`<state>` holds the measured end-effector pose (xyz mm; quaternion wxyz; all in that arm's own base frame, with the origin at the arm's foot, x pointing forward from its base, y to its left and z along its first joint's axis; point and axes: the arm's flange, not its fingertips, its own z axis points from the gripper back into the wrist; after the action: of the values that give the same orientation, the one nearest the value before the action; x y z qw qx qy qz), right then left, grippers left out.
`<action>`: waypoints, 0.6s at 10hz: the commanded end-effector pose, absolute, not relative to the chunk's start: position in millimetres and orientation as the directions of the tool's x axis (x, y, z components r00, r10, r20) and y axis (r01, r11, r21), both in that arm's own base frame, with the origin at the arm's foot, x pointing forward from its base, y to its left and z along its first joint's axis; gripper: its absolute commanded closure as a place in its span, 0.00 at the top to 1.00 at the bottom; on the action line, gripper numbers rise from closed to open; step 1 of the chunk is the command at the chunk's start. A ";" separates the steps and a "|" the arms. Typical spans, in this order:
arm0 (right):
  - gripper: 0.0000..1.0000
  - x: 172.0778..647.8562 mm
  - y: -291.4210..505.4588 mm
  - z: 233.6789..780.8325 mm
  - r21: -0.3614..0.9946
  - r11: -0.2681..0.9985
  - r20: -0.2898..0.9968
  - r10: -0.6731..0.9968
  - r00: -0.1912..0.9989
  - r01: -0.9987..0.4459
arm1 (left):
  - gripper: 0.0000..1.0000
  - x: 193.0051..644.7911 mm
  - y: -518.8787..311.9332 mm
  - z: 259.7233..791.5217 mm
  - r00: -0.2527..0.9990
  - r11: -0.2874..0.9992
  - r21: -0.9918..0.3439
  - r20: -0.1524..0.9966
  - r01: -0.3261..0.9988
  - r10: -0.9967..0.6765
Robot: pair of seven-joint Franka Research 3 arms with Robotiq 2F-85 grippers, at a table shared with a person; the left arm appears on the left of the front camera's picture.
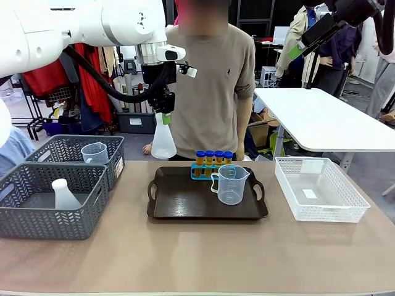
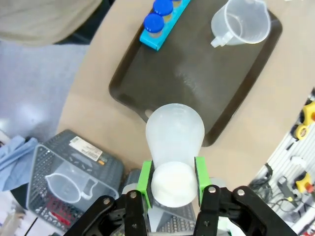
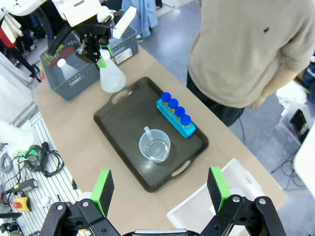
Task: Prepare the laboratory tools.
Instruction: Pick up one Small flask and place it on the Handle tray.
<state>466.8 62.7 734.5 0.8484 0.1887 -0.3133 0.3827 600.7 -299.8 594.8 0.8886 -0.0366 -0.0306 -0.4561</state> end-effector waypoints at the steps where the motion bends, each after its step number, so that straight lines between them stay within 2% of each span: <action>1: 1.00 466.1 62.2 735.7 0.080 0.634 0.678 0.531 0.508 -0.769 | 0.00 597.1 -301.2 601.3 0.603 0.605 -0.014 0.085 0.796 -0.793; 3: 1.00 466.1 62.2 735.7 0.080 0.634 0.678 0.531 0.508 -0.769 | 0.00 595.5 -291.1 598.3 0.515 0.517 -0.016 0.113 0.856 -0.850; 6: 1.00 466.1 62.2 735.7 0.080 0.634 0.678 0.531 0.508 -0.769 | 0.00 606.9 -314.9 543.4 0.453 0.457 0.065 0.065 0.887 -0.889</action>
<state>466.8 62.7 734.5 0.8484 0.1887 -0.3133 0.3827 609.0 -312.8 557.8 0.8635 -0.0069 -0.0341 -0.5031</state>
